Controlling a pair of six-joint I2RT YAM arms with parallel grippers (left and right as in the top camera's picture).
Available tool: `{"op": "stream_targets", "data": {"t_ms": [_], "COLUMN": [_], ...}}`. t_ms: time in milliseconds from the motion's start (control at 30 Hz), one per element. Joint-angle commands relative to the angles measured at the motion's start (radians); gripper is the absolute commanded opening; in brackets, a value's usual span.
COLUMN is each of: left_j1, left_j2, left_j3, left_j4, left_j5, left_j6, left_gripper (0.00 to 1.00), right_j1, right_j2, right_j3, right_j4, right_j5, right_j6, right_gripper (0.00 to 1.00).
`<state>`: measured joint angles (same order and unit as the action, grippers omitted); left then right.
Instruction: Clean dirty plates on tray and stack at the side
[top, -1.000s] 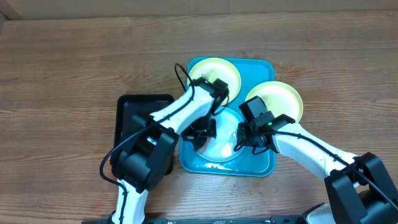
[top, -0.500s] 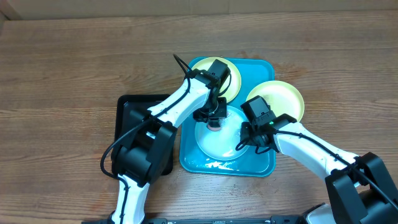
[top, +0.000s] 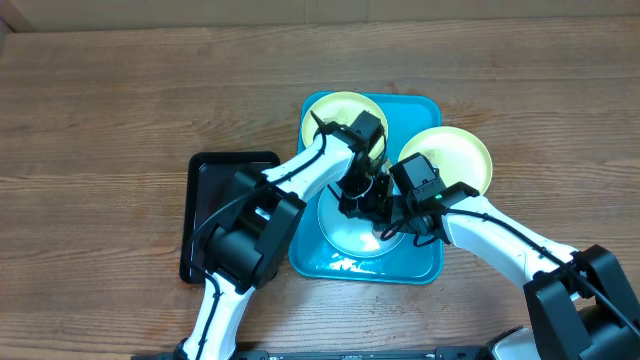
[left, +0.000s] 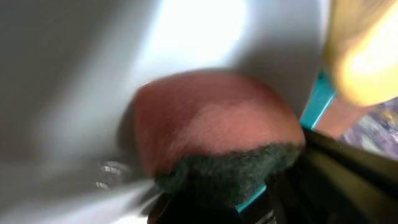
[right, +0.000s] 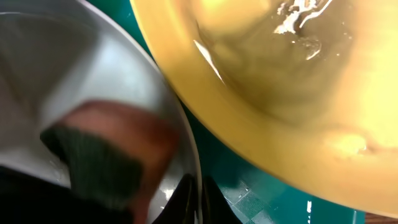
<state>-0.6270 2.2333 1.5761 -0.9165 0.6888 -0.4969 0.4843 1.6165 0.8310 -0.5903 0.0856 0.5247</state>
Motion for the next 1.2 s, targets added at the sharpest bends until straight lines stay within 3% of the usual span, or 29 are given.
{"op": "stream_targets", "data": {"t_ms": [0, 267, 500, 700, 867, 1000, 1167], "left_j1": [0.010, 0.070, 0.081, 0.195, 0.348, 0.441, 0.447], "left_j2": [0.018, -0.130, -0.394, -0.576, -0.575, -0.569, -0.569], "left_j3": [-0.010, -0.010, -0.010, -0.017, -0.150, -0.393, -0.511], "left_j4": [-0.041, -0.187, -0.280, -0.460, -0.418, -0.164, -0.037], "left_j5": [0.002, -0.451, -0.655, -0.949, -0.903, -0.717, -0.717], "left_j6": [0.010, -0.058, -0.058, -0.087, -0.080, -0.011, -0.011], "left_gripper": [0.04, 0.04, 0.04, 0.04, 0.04, 0.04, 0.04], "right_j1": [0.005, 0.005, 0.005, 0.005, 0.005, 0.005, 0.005], "right_j2": [0.011, 0.011, 0.011, 0.011, 0.011, 0.011, 0.011], "right_j3": [-0.006, -0.006, -0.006, -0.006, -0.006, -0.006, -0.004], "right_j4": [0.006, 0.006, 0.005, -0.010, -0.013, -0.005, -0.010], "right_j5": [0.011, 0.011, 0.010, 0.006, -0.002, -0.039, -0.044], "right_j6": [-0.009, -0.009, -0.029, -0.036, -0.043, -0.085, -0.088], "right_gripper": [0.04, 0.04, 0.04, 0.04, 0.04, 0.04, 0.04]}}
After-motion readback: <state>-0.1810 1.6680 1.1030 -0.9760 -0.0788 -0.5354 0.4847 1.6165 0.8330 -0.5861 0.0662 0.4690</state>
